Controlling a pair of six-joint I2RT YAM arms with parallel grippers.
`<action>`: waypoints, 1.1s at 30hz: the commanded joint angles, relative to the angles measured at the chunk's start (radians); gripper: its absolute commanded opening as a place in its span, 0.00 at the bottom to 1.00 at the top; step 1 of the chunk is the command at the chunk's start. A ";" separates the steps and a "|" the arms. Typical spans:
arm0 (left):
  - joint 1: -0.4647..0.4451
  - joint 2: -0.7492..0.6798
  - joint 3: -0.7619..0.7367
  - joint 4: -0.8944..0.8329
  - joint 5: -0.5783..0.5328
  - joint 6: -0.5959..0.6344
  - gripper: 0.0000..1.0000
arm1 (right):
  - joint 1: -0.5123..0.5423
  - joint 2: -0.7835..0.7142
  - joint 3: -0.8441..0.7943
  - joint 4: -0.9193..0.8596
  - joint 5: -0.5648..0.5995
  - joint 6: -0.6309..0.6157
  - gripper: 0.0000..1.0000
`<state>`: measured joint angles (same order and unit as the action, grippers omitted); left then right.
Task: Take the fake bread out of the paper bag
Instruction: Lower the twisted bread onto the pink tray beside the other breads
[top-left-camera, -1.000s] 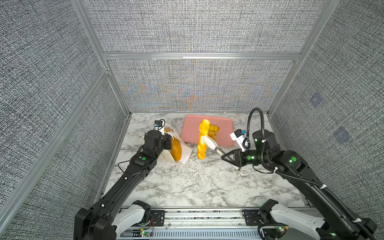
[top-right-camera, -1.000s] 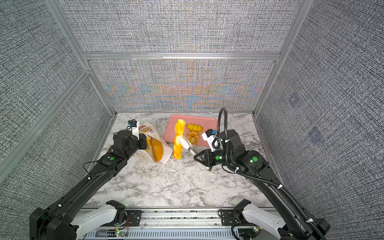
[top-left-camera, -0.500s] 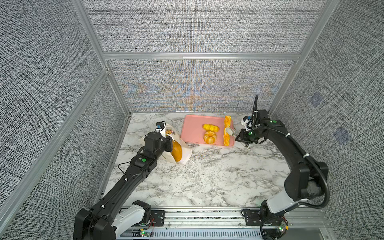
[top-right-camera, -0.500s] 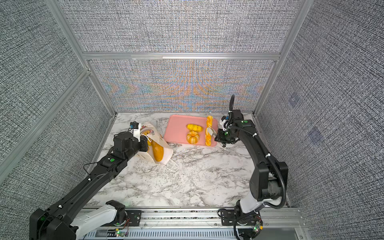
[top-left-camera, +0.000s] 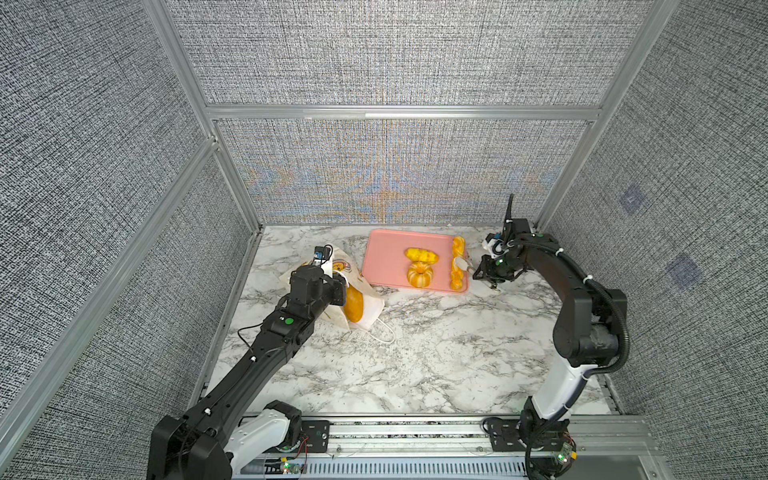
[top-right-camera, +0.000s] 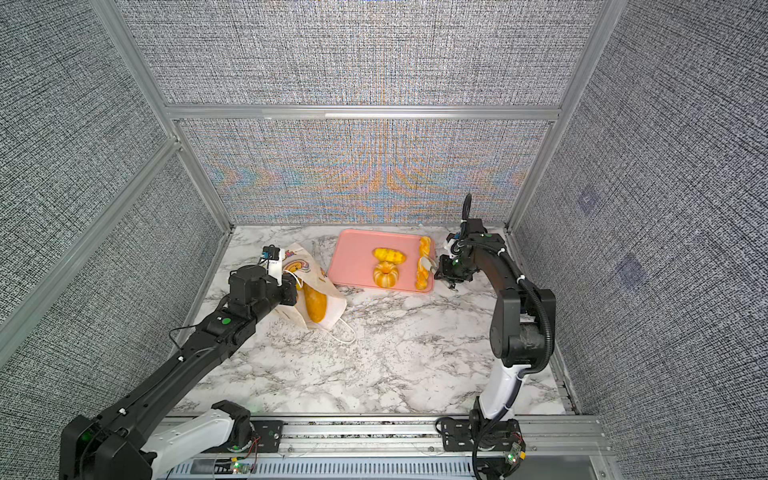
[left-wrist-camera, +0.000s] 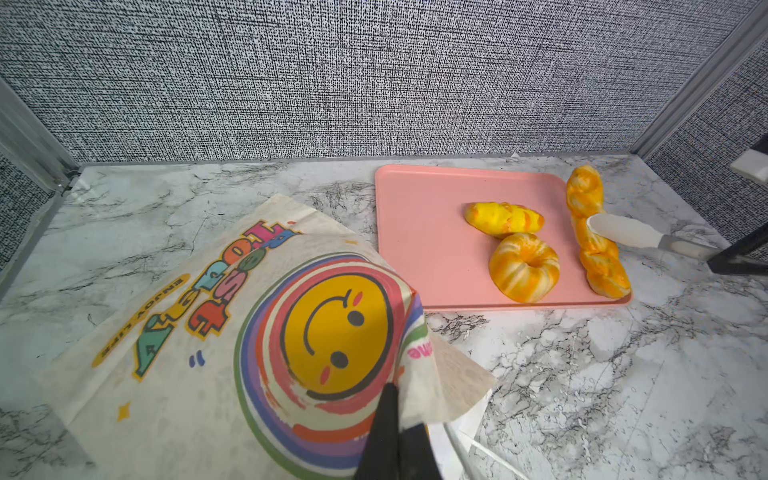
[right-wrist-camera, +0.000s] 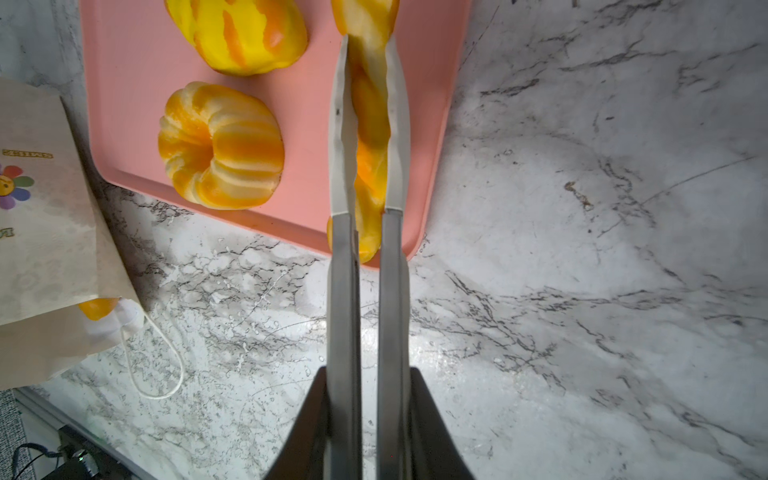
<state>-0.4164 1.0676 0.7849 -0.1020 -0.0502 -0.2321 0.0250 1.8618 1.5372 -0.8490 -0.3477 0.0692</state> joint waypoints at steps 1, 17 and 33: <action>0.001 0.003 0.006 -0.003 0.003 0.005 0.00 | 0.000 0.016 0.008 -0.013 0.037 -0.007 0.00; 0.000 -0.002 0.008 -0.013 0.001 -0.001 0.00 | 0.003 0.007 0.024 -0.028 0.044 0.009 0.39; 0.001 -0.010 0.005 -0.013 0.003 0.001 0.00 | 0.003 -0.021 0.027 -0.039 0.061 0.044 0.44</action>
<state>-0.4164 1.0626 0.7872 -0.1040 -0.0521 -0.2333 0.0269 1.8442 1.5635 -0.8852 -0.2783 0.1062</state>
